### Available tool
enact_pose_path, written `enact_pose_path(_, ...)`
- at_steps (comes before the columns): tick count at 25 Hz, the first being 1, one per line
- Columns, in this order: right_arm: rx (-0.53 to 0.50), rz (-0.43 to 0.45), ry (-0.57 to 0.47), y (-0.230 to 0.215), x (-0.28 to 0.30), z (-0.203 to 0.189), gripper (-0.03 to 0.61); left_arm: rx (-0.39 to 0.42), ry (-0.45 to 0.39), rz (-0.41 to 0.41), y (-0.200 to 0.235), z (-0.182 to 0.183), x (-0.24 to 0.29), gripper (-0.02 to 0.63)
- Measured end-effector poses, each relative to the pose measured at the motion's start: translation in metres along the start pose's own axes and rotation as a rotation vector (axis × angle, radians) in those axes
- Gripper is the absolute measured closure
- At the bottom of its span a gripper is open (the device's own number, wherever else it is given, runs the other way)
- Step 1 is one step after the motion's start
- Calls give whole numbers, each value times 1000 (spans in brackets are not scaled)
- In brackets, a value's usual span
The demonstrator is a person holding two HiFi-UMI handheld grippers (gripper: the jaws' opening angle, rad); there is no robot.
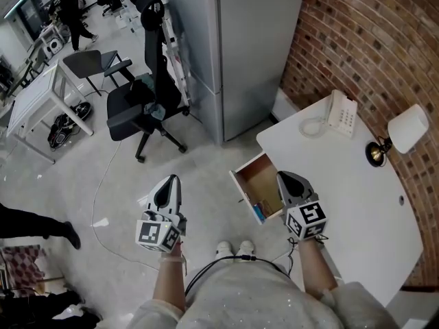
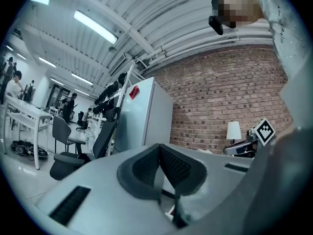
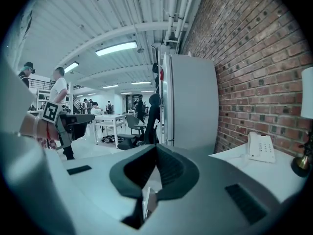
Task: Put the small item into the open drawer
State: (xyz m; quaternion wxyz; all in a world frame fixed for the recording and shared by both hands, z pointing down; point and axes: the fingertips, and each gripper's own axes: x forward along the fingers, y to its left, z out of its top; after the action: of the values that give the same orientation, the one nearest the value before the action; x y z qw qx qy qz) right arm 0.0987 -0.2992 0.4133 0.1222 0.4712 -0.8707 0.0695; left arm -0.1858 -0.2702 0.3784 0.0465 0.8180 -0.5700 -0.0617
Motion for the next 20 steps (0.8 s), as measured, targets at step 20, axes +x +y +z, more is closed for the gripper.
enact_pose_path(20, 33, 14, 1, -3, 2, -7, 574, 6, 17, 37, 8, -3, -2, 609)
